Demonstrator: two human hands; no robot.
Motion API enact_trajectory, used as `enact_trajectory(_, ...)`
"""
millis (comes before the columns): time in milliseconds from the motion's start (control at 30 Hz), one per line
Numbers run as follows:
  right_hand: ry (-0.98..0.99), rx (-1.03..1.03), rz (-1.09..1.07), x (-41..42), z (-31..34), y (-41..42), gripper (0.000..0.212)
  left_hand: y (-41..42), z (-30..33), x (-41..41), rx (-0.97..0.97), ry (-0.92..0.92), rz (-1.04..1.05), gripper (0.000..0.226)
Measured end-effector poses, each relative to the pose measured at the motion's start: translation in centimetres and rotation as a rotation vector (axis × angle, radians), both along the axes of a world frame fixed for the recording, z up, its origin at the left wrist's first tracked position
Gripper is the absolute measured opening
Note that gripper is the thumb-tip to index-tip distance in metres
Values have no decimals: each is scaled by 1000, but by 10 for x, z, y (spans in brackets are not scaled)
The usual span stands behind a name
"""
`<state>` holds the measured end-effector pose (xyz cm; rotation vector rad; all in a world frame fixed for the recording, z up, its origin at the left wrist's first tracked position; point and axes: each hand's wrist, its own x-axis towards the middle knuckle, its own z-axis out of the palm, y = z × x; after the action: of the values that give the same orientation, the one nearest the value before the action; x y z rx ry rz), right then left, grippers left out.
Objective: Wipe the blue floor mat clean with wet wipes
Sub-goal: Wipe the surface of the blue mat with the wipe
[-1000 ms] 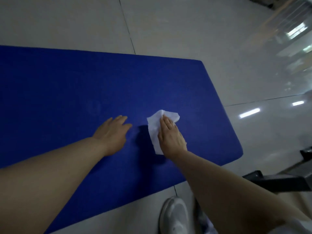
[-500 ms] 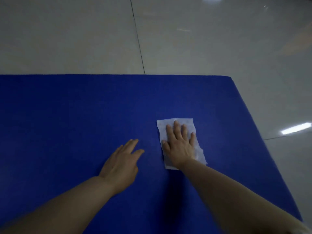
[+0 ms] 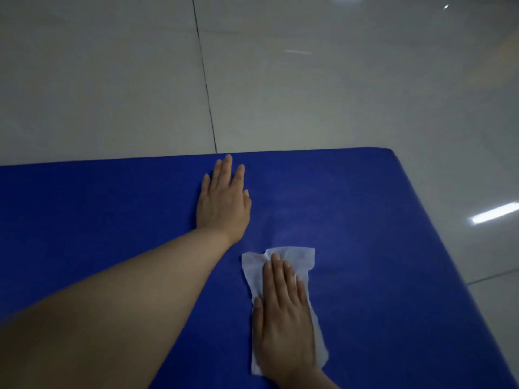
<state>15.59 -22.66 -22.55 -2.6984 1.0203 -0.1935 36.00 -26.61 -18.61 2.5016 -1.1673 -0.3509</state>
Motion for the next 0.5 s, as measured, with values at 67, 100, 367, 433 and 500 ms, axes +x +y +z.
enact_trajectory(67, -150, 14, 0, 1, -6, -2, 49, -4, -14, 6, 76, -47, 14, 57)
enact_trajectory(100, -217, 21, 0, 2, -9, -6, 48, -3, -19, 7, 87, -72, 8, 58)
enact_trajectory(367, -230, 284, -221, 83, 7, -117, 66, -4, -24, 8, 29, -113, -11, 56)
enact_trajectory(433, -105, 232, 2, 122, 10, -141, 74, -4, -24, 9, 28, -117, -12, 56)
enact_trajectory(500, 56, 143, 203, 148, 13, -157, 75, -7, -24, 10, 35, -120, -27, 57)
